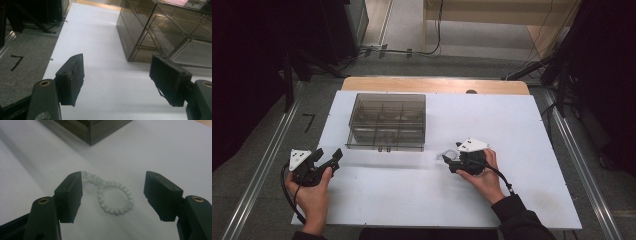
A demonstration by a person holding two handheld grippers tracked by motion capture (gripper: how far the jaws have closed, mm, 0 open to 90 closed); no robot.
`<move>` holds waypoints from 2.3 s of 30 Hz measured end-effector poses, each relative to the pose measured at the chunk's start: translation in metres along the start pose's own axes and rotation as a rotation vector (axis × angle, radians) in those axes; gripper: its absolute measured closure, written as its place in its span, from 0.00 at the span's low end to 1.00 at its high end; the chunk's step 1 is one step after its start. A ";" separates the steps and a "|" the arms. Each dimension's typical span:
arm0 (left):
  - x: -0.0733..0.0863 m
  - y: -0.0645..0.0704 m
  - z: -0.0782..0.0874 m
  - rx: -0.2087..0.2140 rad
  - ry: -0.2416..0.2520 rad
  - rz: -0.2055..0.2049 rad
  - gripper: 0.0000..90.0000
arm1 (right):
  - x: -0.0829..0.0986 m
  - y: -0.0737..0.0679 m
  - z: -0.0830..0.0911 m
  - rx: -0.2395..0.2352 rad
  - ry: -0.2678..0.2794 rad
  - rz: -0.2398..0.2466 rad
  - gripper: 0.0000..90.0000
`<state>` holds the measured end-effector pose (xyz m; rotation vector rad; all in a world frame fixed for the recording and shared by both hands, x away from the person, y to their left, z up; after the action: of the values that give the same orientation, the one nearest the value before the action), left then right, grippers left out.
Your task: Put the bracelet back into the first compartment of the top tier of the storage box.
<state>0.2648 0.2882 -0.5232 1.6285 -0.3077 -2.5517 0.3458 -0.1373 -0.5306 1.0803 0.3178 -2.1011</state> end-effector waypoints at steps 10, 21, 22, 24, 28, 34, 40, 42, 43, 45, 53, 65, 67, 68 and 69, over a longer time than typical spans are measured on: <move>0.000 0.000 0.000 0.003 -0.002 0.002 0.32 | -0.002 -0.003 -0.009 -0.005 -0.005 0.008 0.39; 0.000 -0.001 0.000 0.003 -0.004 0.006 0.32 | -0.006 -0.007 -0.016 -0.020 -0.001 0.036 0.48; 0.000 -0.001 0.000 0.004 -0.004 0.005 0.32 | -0.007 -0.007 -0.017 -0.023 0.001 0.042 0.50; 0.000 -0.001 0.000 0.005 -0.004 0.005 0.32 | -0.007 -0.008 -0.018 -0.031 -0.003 0.042 0.54; 0.000 -0.001 0.000 0.006 -0.003 0.006 0.32 | -0.008 -0.008 -0.022 -0.045 -0.013 0.055 0.62; 0.000 -0.001 0.000 0.007 -0.002 0.007 0.32 | -0.007 -0.009 -0.026 -0.075 -0.040 0.064 0.72; 0.000 -0.001 0.000 0.009 -0.004 0.008 0.32 | -0.006 -0.010 -0.028 -0.089 -0.064 0.079 0.85; 0.000 -0.001 0.000 0.009 -0.005 0.008 0.32 | -0.006 -0.009 -0.027 -0.093 -0.066 0.076 0.89; 0.000 -0.001 -0.001 0.009 -0.005 0.008 0.32 | -0.006 -0.009 -0.027 -0.096 -0.068 0.070 0.91; 0.000 -0.001 -0.001 0.009 -0.006 0.008 0.32 | -0.006 -0.009 -0.026 -0.095 -0.066 0.063 0.92; 0.000 -0.002 -0.001 0.012 -0.007 0.014 0.32 | -0.012 -0.006 -0.017 -0.093 -0.030 0.048 0.93; 0.000 -0.002 -0.001 0.012 -0.007 0.018 0.32 | -0.032 -0.006 0.008 -0.109 0.068 0.010 0.93; 0.000 -0.003 -0.001 0.010 -0.006 0.018 0.32 | -0.033 -0.006 0.010 -0.110 0.074 0.011 0.93; 0.000 -0.003 0.000 0.011 -0.006 0.019 0.32 | -0.034 -0.007 0.011 -0.114 0.079 0.009 0.93; 0.000 -0.003 0.000 0.011 -0.006 0.019 0.32 | -0.037 -0.008 0.013 -0.116 0.089 0.009 0.93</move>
<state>0.2652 0.2907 -0.5240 1.6139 -0.3364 -2.5466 0.3461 -0.1202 -0.4950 1.1055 0.4711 -2.0040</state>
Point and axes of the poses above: each handheld gripper's, and its own axes: z roughly backward along the jaws, x roughly out of its underside, y roughly to its right, the point moved 4 cm from there along -z, roughly forward along the jaws, and after that the axes turned 2 degrees about -y, right-handed, at the moved point
